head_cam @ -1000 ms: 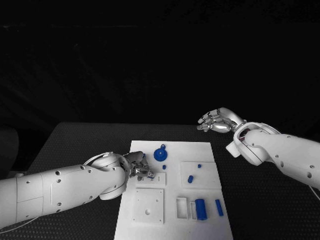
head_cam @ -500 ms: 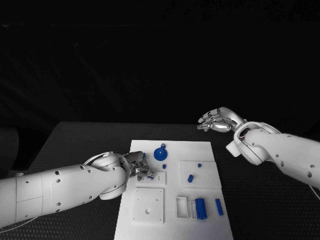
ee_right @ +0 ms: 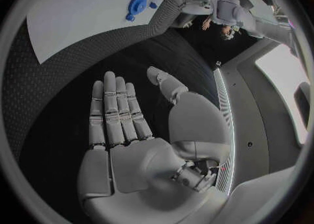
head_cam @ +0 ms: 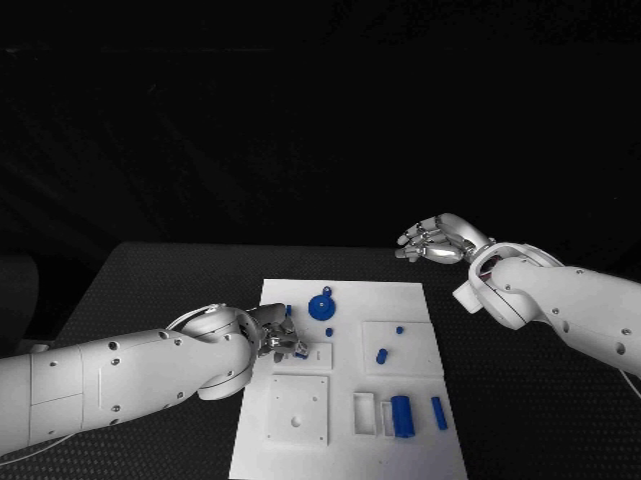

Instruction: Assemble the parts on the task board

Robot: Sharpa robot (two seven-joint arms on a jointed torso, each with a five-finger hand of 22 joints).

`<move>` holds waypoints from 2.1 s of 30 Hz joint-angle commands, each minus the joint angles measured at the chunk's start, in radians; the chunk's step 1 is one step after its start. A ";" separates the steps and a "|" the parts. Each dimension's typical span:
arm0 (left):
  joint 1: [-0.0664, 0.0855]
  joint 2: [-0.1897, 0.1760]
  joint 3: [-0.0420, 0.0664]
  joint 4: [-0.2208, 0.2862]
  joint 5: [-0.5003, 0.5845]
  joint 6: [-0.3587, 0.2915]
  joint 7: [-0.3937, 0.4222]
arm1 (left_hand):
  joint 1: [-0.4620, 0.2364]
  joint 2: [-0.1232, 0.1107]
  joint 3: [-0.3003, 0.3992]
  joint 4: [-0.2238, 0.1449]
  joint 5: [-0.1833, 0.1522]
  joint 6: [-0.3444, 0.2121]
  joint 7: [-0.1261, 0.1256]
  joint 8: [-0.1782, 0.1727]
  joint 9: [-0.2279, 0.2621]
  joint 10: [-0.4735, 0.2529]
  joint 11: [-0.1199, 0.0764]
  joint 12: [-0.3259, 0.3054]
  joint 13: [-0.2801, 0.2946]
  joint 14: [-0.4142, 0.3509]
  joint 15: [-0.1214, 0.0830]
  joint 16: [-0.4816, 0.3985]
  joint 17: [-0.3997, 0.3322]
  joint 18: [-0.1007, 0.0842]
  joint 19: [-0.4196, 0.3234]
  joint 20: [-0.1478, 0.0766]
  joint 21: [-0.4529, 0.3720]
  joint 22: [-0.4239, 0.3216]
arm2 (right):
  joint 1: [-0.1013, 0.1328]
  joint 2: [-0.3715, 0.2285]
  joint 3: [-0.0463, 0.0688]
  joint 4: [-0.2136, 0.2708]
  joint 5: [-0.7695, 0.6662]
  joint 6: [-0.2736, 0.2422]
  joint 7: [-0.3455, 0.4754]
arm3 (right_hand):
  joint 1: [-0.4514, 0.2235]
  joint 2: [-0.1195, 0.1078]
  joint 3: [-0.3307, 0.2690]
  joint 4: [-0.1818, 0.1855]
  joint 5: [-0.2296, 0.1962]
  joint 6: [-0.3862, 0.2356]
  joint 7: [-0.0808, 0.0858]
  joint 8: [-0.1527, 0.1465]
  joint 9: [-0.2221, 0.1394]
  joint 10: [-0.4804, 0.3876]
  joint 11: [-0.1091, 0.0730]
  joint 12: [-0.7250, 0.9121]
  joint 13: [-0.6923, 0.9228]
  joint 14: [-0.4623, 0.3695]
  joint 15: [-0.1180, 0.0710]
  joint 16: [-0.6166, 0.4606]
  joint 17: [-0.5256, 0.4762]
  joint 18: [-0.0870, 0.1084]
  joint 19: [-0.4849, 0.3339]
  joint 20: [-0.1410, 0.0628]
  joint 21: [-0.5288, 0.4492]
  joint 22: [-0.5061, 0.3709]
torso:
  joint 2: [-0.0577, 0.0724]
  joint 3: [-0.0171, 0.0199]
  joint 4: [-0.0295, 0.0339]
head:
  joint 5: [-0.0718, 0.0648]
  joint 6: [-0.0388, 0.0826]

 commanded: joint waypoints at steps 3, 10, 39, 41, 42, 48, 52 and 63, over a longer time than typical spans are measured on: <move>0.000 0.005 -0.001 -0.001 0.005 0.017 -0.004 | 0.006 0.020 0.049 -0.058 0.008 0.093 -0.027 0.091 0.040 0.018 -0.017 0.004 0.001 0.036 -0.045 0.006 0.001 0.004 0.006 -0.135 0.005 0.001 | -0.001 0.001 0.000 0.001 -0.005 0.012 0.012 | -0.001 0.001 -0.001 0.001 0.004 -0.005 0.000 0.005 -0.001 0.006 0.003 -0.003 -0.002 -0.004 0.005 -0.005 0.002 -0.010 -0.007 0.000 -0.005 0.002 | 0.000 -0.0001 0.0001 | 0.000 0.003; 0.000 0.006 -0.001 0.001 0.006 0.018 -0.005 | 0.002 0.023 0.050 -0.061 0.010 0.093 -0.027 0.092 0.040 0.018 -0.017 0.005 0.002 0.036 -0.045 0.007 0.001 0.003 0.006 -0.135 0.005 0.001 | -0.001 0.001 0.000 0.001 -0.005 0.013 0.012 | -0.001 0.001 -0.001 0.001 0.005 -0.005 0.000 0.005 -0.001 0.006 0.003 -0.003 -0.002 -0.004 0.005 -0.005 0.002 -0.010 -0.007 0.001 -0.005 0.002 | 0.000 0.0004 -0.0003 | 0.001 0.001; 0.000 0.016 -0.006 -0.005 -0.025 0.072 0.002 | -0.035 0.039 0.049 -0.051 0.000 0.104 -0.030 0.100 0.034 0.019 -0.019 0.018 0.012 0.038 -0.045 0.013 0.006 0.001 0.006 -0.133 0.005 0.004 | -0.001 -0.002 0.000 0.003 -0.005 0.013 0.012 | -0.001 0.001 -0.002 0.001 0.006 -0.005 0.000 0.006 -0.002 0.006 0.004 -0.002 -0.004 -0.005 0.006 -0.006 0.003 -0.010 -0.008 0.001 -0.006 0.003 | 0.000 0.0004 -0.0007 | 0.002 0.005; 0.000 0.017 -0.006 -0.005 -0.025 0.071 0.003 | -0.045 0.046 0.049 -0.052 0.005 0.106 -0.031 0.101 0.033 0.019 -0.020 0.021 0.015 0.039 -0.046 0.015 0.007 0.001 0.006 -0.132 0.005 0.005 | -0.001 -0.002 0.000 0.003 -0.005 0.014 0.012 | -0.002 0.001 -0.002 0.001 0.006 -0.005 0.000 0.006 -0.002 0.006 0.004 -0.002 -0.004 -0.005 0.006 -0.006 0.003 -0.010 -0.008 0.001 -0.007 0.003 | 0.000 0.0006 -0.0005 | 0.001 0.008; 0.000 0.017 -0.006 -0.005 -0.025 0.071 0.003 | -0.047 0.047 0.049 -0.053 0.007 0.107 -0.031 0.102 0.032 0.019 -0.020 0.022 0.016 0.039 -0.046 0.015 0.008 0.002 0.006 -0.132 0.005 0.005 | -0.001 -0.002 0.000 0.003 -0.005 0.014 0.012 | -0.002 0.002 -0.002 0.001 0.006 -0.005 0.000 0.006 -0.002 0.006 0.004 -0.002 -0.005 -0.005 0.006 -0.006 0.003 -0.010 -0.008 0.001 -0.007 0.003 | 0.000 0.0006 -0.0002 | 0.001 0.005; 0.000 0.019 -0.006 -0.005 -0.025 0.077 0.004 | -0.065 0.061 0.050 -0.057 0.018 0.110 -0.032 0.106 0.030 0.017 -0.021 0.029 0.022 0.040 -0.047 0.018 0.010 0.002 0.006 -0.132 0.006 0.007 | -0.001 -0.002 0.000 0.003 -0.005 0.014 0.012 | -0.001 0.002 -0.002 0.001 0.006 -0.005 0.000 0.006 -0.002 0.006 0.004 -0.002 -0.005 -0.005 0.006 -0.006 0.004 -0.010 -0.008 0.001 -0.007 0.003 | 0.000 0.0001 -0.0003 | 0.003 0.006; 0.000 0.021 -0.006 -0.006 -0.024 0.078 0.005 | -0.081 0.071 0.050 -0.060 0.022 0.112 -0.033 0.108 0.029 0.017 -0.022 0.034 0.026 0.041 -0.048 0.019 0.011 0.002 0.007 -0.132 0.007 0.008 | -0.001 -0.002 0.000 0.003 -0.005 0.015 0.012 | -0.001 0.002 -0.002 0.001 0.007 -0.005 0.000 0.006 -0.002 0.006 0.004 -0.002 -0.005 -0.005 0.006 -0.007 0.004 -0.009 -0.008 0.001 -0.007 0.003 | 0.000 0.0006 -0.0003 | 0.003 0.005; 0.000 0.024 -0.005 -0.007 -0.024 0.089 0.005 | -0.093 0.081 0.056 -0.065 0.027 0.115 -0.035 0.113 0.027 0.016 -0.024 0.041 0.032 0.043 -0.050 0.021 0.012 0.004 0.008 -0.133 0.008 0.010 | -0.001 -0.003 0.000 0.004 -0.005 0.016 0.012 | -0.002 0.002 -0.002 0.002 0.007 -0.005 0.000 0.006 -0.002 0.006 0.003 -0.002 -0.006 -0.006 0.006 -0.007 0.004 -0.009 -0.008 0.002 -0.008 0.003 | 0.000 0.0006 -0.0007 | 0.002 0.006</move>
